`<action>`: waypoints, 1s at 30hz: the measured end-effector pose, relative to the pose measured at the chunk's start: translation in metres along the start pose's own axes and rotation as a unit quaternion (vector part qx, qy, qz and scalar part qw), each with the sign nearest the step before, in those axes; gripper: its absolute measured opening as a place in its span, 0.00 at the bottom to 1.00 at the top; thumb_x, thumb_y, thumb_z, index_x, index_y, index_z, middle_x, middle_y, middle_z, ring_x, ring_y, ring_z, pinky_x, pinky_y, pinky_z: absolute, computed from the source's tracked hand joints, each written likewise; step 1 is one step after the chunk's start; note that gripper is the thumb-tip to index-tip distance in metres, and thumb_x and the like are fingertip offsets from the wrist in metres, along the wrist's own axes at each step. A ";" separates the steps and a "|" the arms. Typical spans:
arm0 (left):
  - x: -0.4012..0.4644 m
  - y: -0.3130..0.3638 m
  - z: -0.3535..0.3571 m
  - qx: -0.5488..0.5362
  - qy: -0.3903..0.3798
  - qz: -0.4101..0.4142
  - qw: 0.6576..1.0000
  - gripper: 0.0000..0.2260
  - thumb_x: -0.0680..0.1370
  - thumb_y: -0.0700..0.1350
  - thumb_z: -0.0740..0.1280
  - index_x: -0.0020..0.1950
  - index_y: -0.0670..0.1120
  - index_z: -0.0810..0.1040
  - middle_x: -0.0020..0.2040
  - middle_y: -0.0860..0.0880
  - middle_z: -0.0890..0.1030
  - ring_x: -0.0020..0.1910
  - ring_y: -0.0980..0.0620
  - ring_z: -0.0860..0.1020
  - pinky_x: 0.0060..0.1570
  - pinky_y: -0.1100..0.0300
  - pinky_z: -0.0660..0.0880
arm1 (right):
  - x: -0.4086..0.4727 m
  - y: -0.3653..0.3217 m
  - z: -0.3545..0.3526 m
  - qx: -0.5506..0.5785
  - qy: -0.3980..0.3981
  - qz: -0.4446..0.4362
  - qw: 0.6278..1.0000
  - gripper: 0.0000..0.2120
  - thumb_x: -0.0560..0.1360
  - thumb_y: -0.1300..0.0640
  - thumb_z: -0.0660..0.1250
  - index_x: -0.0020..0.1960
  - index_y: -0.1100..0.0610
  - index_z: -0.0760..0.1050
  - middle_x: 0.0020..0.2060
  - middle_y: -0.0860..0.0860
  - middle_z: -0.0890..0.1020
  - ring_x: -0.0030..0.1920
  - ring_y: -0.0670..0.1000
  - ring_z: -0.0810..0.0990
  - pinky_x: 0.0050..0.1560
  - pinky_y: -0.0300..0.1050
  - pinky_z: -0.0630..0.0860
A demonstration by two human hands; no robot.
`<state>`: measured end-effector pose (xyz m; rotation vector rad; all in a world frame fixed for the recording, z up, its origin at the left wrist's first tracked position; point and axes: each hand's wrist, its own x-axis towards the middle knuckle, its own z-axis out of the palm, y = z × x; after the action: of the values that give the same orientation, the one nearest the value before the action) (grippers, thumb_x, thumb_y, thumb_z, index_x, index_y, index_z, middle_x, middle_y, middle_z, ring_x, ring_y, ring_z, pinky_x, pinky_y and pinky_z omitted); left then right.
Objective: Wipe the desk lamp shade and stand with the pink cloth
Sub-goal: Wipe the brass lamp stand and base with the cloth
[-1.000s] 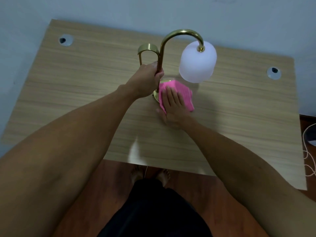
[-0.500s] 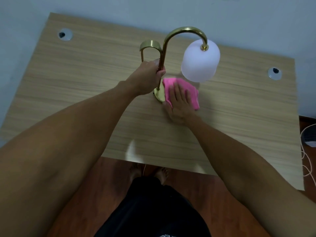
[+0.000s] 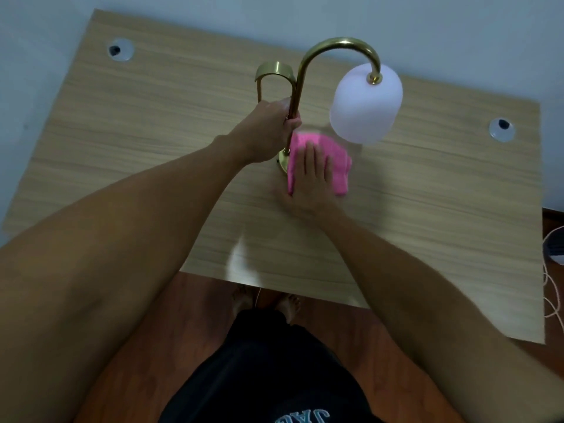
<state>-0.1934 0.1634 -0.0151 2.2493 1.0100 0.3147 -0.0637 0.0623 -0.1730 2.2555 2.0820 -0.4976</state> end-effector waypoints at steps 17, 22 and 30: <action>-0.003 0.004 -0.002 -0.015 -0.004 -0.032 0.999 0.08 0.84 0.43 0.61 0.55 0.40 0.78 0.48 0.42 0.83 0.48 0.44 0.82 0.53 0.43 0.80 | -0.020 0.010 0.003 0.042 0.031 0.036 0.998 0.52 0.80 0.27 0.50 0.85 0.64 0.37 0.84 0.64 0.40 0.85 0.64 0.39 0.83 0.66 0.43; 0.000 0.003 -0.001 0.003 -0.001 -0.022 1.000 0.08 0.84 0.43 0.62 0.55 0.40 0.78 0.48 0.44 0.83 0.48 0.45 0.83 0.52 0.47 0.80 | 0.030 0.012 -0.024 0.043 0.025 0.002 0.999 0.57 0.74 0.19 0.49 0.85 0.61 0.43 0.85 0.64 0.47 0.85 0.64 0.45 0.81 0.66 0.41; -0.001 0.003 -0.001 0.020 -0.003 -0.027 0.999 0.07 0.84 0.43 0.62 0.55 0.43 0.78 0.47 0.48 0.81 0.50 0.46 0.82 0.50 0.53 0.77 | 0.014 0.030 -0.018 0.000 0.017 -0.086 0.996 0.59 0.72 0.17 0.38 0.85 0.61 0.40 0.85 0.61 0.44 0.85 0.63 0.42 0.83 0.68 0.44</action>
<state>-0.1922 0.1617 -0.0120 2.2531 1.0801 0.2661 -0.0299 0.0771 -0.1649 2.1095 2.3057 -0.4685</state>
